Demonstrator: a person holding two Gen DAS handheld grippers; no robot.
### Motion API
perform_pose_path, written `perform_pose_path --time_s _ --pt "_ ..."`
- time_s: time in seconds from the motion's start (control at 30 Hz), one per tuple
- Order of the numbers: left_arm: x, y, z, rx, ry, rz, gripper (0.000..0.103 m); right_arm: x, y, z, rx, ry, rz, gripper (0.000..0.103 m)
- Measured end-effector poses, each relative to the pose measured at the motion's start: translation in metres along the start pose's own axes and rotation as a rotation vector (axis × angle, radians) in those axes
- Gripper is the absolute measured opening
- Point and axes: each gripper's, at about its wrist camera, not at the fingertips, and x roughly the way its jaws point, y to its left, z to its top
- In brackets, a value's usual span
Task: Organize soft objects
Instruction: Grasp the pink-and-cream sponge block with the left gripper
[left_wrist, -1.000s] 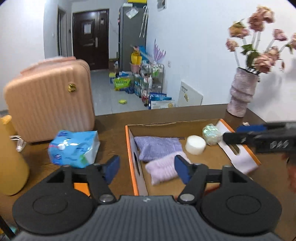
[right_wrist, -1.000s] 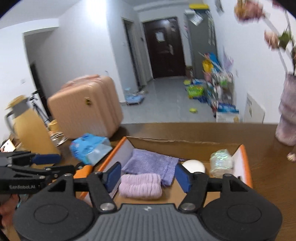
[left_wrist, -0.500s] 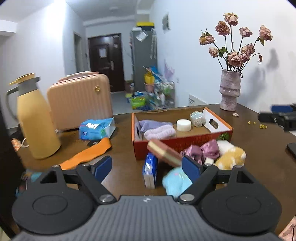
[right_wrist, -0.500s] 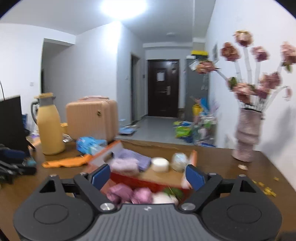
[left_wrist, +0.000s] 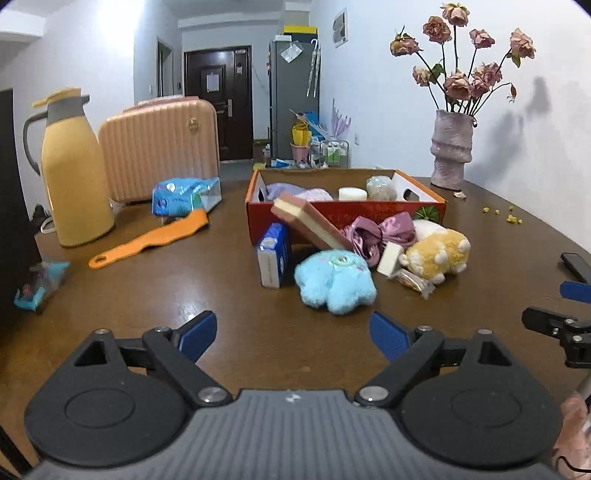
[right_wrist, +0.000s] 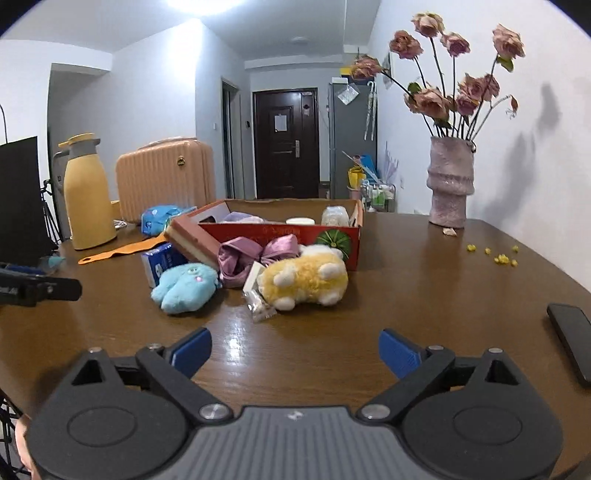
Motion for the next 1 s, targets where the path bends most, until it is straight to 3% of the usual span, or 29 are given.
perform_pose_path --time_s 0.2,0.43,0.63,0.67,0.7,0.83,1.0 --pt "0.028 0.006 0.022 -0.048 -0.011 -0.002 0.092 0.016 0.006 0.01 -0.013 -0.02 -0.006 0.097" --pt "0.108 0.009 0.076 -0.143 -0.028 0.003 0.089 0.055 0.014 0.03 -0.039 -0.005 -0.001 0.096" --pt "0.168 0.018 0.095 -0.241 0.066 -0.04 0.06 0.083 0.021 0.04 -0.048 0.001 -0.001 0.096" --pt "0.176 0.02 0.095 -0.25 0.082 -0.059 0.048 0.087 0.021 0.04 -0.046 0.006 0.0 0.096" --pt "0.182 0.02 0.096 -0.258 0.095 -0.079 0.042 0.092 0.022 0.04 -0.047 0.012 0.001 0.095" --pt "0.172 0.023 0.099 -0.282 0.029 -0.079 0.039 0.103 0.027 0.041 -0.06 0.028 0.007 0.095" --pt "0.108 0.033 0.107 -0.325 -0.105 -0.144 0.039 0.099 0.031 0.043 -0.053 0.007 0.023 0.095"
